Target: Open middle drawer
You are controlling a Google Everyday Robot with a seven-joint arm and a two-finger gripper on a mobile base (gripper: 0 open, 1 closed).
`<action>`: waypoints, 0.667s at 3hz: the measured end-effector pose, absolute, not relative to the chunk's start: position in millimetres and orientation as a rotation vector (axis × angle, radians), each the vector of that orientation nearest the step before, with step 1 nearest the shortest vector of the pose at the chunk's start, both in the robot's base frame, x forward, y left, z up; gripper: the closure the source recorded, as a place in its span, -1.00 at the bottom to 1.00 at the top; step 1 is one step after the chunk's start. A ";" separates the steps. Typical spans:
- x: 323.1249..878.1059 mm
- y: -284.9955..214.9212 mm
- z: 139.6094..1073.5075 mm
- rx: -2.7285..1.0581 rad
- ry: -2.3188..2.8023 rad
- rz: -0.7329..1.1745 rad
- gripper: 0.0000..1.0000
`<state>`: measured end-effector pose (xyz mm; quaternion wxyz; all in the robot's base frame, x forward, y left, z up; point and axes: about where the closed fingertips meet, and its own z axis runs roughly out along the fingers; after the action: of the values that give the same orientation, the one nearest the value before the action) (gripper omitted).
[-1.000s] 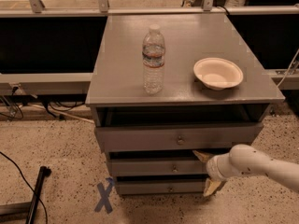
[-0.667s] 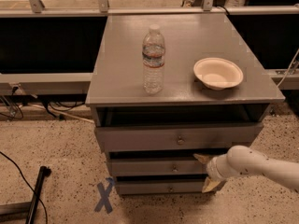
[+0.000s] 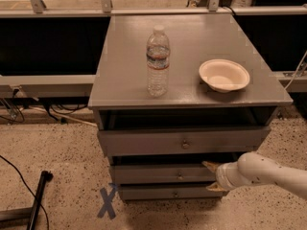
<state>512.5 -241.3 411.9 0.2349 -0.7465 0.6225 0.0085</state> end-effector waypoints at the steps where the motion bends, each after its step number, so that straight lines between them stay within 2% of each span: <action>1: 479.7 -256.4 429.1 -2.005 1.722 0.129 0.50; 2: 444.6 -272.1 450.4 -1.996 1.758 0.207 0.95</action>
Offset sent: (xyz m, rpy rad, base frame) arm -0.1104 -0.0540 0.0714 0.1121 0.1745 -0.0391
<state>444.6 -272.1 450.4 0.2348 -0.7272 0.6406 0.0755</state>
